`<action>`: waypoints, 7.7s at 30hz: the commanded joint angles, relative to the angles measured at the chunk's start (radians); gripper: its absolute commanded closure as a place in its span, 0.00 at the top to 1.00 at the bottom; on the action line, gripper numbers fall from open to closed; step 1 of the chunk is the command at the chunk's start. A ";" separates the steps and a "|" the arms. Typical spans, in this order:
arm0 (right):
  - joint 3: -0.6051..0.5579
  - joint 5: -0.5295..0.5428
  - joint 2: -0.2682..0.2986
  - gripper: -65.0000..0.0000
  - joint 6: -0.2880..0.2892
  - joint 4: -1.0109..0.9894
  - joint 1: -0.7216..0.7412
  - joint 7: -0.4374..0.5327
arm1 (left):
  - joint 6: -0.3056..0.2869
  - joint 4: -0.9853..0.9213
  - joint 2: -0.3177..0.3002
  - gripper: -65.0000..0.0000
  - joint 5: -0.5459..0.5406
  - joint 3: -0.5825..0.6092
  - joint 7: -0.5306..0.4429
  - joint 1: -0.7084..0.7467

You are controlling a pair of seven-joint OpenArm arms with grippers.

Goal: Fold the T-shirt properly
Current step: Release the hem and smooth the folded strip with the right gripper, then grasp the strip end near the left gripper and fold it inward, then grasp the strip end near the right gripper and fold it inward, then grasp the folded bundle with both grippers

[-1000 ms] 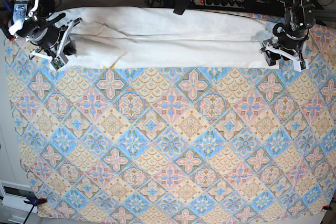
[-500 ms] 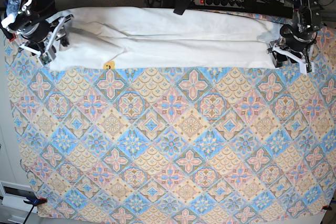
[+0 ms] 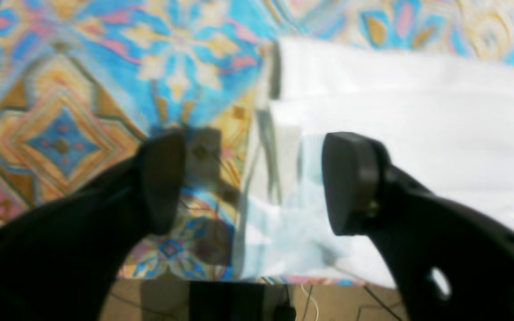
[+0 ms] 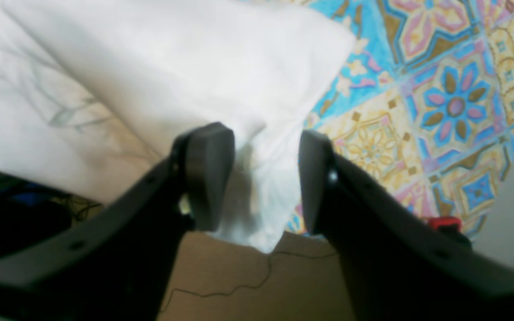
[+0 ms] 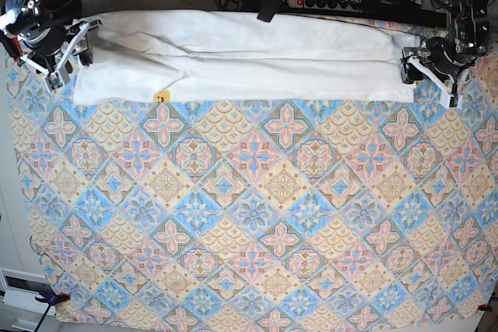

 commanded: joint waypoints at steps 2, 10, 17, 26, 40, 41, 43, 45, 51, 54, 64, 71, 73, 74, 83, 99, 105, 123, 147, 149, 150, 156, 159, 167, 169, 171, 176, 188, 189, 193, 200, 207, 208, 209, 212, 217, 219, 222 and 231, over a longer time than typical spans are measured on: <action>0.009 0.006 0.017 0.41 -0.001 0.018 -0.001 0.016 | 0.000 0.013 -0.018 0.78 -0.006 -0.005 0.011 -0.013; 0.009 0.007 0.017 0.41 -0.001 0.038 0.001 0.016 | 0.000 -0.038 -0.015 0.78 -0.009 0.161 0.024 -0.038; 0.009 0.007 0.017 0.41 -0.001 0.044 0.001 0.016 | 0.000 -0.092 0.031 0.65 -0.012 0.219 0.023 -0.071; 0.009 0.007 0.017 0.41 -0.001 0.044 0.001 0.016 | 0.005 -0.092 0.040 0.00 -0.015 0.086 0.021 -0.081; 0.009 0.007 0.018 0.41 -0.001 0.044 0.001 0.016 | 0.009 -0.086 0.037 0.00 0.057 -0.230 -0.068 -0.134; 0.009 0.007 0.018 0.41 -0.001 0.044 -0.001 0.016 | 0.009 -0.078 0.037 0.00 0.054 -0.232 -0.066 -0.134; 0.009 0.007 0.018 0.41 -0.001 0.044 -0.001 0.016 | 0.009 -0.026 0.040 0.00 0.036 -0.210 -0.060 -0.124; 0.009 0.007 0.018 0.41 -0.001 0.044 -0.001 0.016 | 0.009 0.042 0.052 0.00 0.013 -0.178 -0.029 -0.088; 0.012 0.007 0.020 0.41 -0.001 0.044 -0.001 0.016 | 0.009 0.240 0.200 0.00 0.000 -0.171 0.093 -0.045; 0.013 0.007 0.021 0.41 -0.001 0.044 -0.001 0.016 | 0.009 0.287 0.277 0.00 0.002 -0.169 0.146 -0.045; 0.016 0.007 0.023 0.41 -0.001 0.044 -0.001 0.016 | 0.011 0.287 0.349 0.00 0.003 -0.006 0.156 -0.052; 0.016 0.007 0.023 0.41 -0.001 0.044 -0.001 0.016 | 0.011 0.292 0.381 0.09 -0.004 0.018 0.156 -0.053; 0.015 0.007 0.023 0.41 -0.001 0.044 -0.001 0.016 | 0.011 0.296 0.373 0.20 -0.007 0.043 0.158 -0.050; 0.013 0.007 0.023 0.41 -0.001 0.044 -0.001 0.016 | 0.011 0.298 0.372 0.27 -0.009 0.052 0.158 -0.048; 0.007 0.007 0.024 0.41 -0.001 0.044 -0.007 0.005 | 0.011 0.401 0.280 0.55 -0.184 0.061 0.163 -0.024; -0.054 0.334 0.024 0.47 -0.001 0.035 0.108 -0.231 | 0.011 0.335 0.129 0.50 -0.188 -0.097 0.156 -0.018; -0.059 0.420 0.017 0.47 -0.001 -0.016 0.124 -0.302 | 0.011 0.335 0.134 0.50 -0.187 -0.091 0.156 -0.022; -0.195 0.465 -0.032 0.68 -0.001 -0.229 0.128 -0.204 | 0.006 0.307 0.134 0.50 -0.188 -0.089 0.156 -0.024; -0.393 0.460 -0.048 0.38 -0.001 -0.494 0.200 -0.107 | 0.006 0.307 0.132 0.50 -0.190 -0.091 0.155 -0.025; -0.356 0.462 -0.048 0.14 -0.001 -0.494 0.213 -0.113 | 0.006 0.307 0.132 0.50 -0.190 -0.092 0.130 -0.025; -0.330 0.462 -0.048 0.03 -0.001 -0.494 0.237 -0.116 | 0.006 0.307 0.132 0.50 -0.190 -0.091 0.115 -0.025; -0.174 0.460 -0.028 0.01 -0.001 -0.494 0.303 -0.144 | 0.006 0.307 0.129 0.50 -0.188 -0.094 0.103 -0.022; -0.143 0.460 0.041 0.00 -0.001 -0.496 0.337 -0.144 | 0.006 0.307 0.129 0.50 -0.188 -0.092 0.103 -0.022; -0.134 0.459 0.208 0.00 -0.001 -0.579 0.415 -0.135 | 0.006 0.301 0.129 0.50 -0.187 -0.092 0.103 -0.018; -0.134 0.459 0.236 0.00 -0.001 -0.574 0.423 -0.136 | 0.006 0.277 0.129 0.50 -0.187 -0.091 0.103 -0.018; -0.139 0.457 0.259 0.00 -0.001 -0.560 0.423 -0.142 | 0.006 0.241 0.129 0.50 -0.187 -0.089 0.103 -0.021; -0.177 0.459 0.273 0.00 -0.001 -0.415 0.391 -0.167 | 0.006 0.188 0.131 0.49 -0.187 -0.020 0.072 -0.024; -0.373 0.459 0.213 0.00 -0.001 -0.063 0.357 -0.201 | 0.011 -0.001 0.232 0.04 -0.012 0.267 -0.061 -0.133; -0.379 0.460 0.199 0.00 -0.001 -0.042 0.357 -0.205 | 0.011 -0.024 0.252 0.04 0.007 0.274 -0.061 -0.148; -0.432 0.460 0.162 0.00 -0.001 0.001 0.331 -0.207 | 0.011 -0.099 0.326 0.04 0.072 0.301 -0.063 -0.208; -0.519 0.459 0.126 0.01 -0.001 0.012 0.288 -0.208 | 0.011 -0.242 0.410 0.04 0.157 0.397 -0.167 -0.277; -0.662 0.419 0.123 0.01 -0.001 0.010 0.345 -0.213 | 0.011 -0.354 0.439 0.04 0.151 0.434 -0.258 -0.288; -0.691 0.405 0.123 0.02 -0.001 0.010 0.354 -0.213 | 0.011 -0.363 0.439 0.04 0.151 0.434 -0.261 -0.288; -0.726 0.382 0.123 0.04 -0.001 0.010 0.366 -0.213 | 0.011 -0.371 0.439 0.04 0.149 0.434 -0.270 -0.288; -0.835 0.304 0.121 0.09 -0.001 0.010 0.406 -0.213 | 0.011 -0.374 0.439 0.04 0.149 0.434 -0.289 -0.288; -0.978 0.238 0.075 0.12 -0.001 0.001 0.469 -0.213 | 0.011 -0.374 0.439 0.04 0.149 0.434 -0.292 -0.288; -1.016 0.182 0.047 0.12 -0.001 0.000 0.495 -0.213 | 0.011 -0.374 0.441 0.04 0.149 0.434 -0.292 -0.288; -1.050 0.139 0.024 0.12 -0.001 -0.025 0.550 -0.213 | 0.011 -0.374 0.451 0.04 0.154 0.432 -0.293 -0.286; -1.122 0.138 -0.028 0.41 -0.001 -0.132 0.628 -0.211 | 0.011 -0.374 0.450 0.04 0.148 0.429 -0.293 -0.279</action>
